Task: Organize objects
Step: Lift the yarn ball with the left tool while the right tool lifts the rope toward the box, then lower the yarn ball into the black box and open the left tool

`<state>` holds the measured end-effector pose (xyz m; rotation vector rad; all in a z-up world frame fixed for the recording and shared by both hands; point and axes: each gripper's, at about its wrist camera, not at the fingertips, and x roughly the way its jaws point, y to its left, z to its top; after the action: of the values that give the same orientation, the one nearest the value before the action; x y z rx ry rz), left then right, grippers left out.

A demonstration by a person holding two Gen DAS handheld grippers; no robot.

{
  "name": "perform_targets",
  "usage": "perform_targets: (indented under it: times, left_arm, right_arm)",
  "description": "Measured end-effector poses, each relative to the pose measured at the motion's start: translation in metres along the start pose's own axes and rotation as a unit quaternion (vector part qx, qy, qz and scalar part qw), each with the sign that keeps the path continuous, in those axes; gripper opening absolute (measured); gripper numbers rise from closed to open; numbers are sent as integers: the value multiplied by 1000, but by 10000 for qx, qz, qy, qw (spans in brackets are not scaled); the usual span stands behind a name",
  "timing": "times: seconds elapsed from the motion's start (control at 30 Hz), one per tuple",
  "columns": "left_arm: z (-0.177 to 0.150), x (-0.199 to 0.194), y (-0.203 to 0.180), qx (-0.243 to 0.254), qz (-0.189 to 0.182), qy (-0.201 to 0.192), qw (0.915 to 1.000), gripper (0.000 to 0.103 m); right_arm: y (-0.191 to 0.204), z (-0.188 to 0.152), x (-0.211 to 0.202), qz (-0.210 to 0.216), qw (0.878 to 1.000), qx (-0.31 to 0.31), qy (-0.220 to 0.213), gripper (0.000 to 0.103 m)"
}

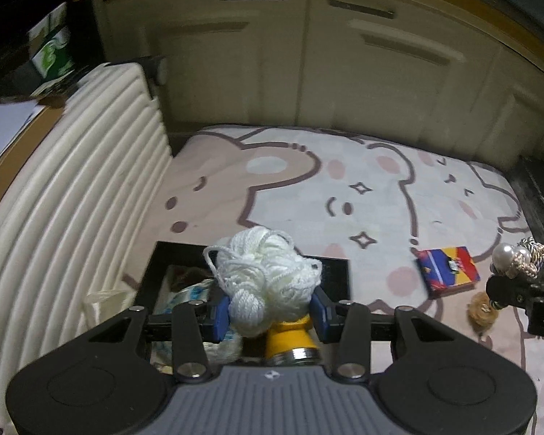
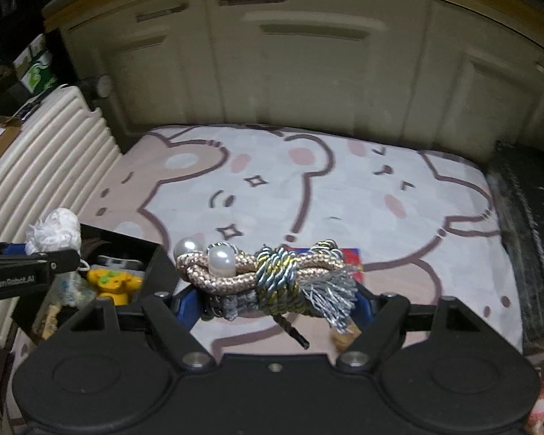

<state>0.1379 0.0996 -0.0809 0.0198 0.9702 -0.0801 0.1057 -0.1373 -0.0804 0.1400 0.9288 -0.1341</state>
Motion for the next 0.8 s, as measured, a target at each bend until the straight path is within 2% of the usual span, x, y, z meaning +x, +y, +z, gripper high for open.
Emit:
perform_targets:
  times: [0.4, 0.67, 0.8]
  left_arm:
    - [-8, 8, 54, -383, 211, 153, 9989, 45]
    - [-15, 24, 68, -397, 117, 372, 9984, 45]
    - [-15, 39, 72, -370, 182, 440, 9982, 45]
  right_arm:
    - [40, 7, 12, 374, 9989, -271, 120, 79]
    - [64, 8, 16, 704, 9964, -396, 256, 80]
    - [75, 7, 16, 821, 9949, -488, 324, 80]
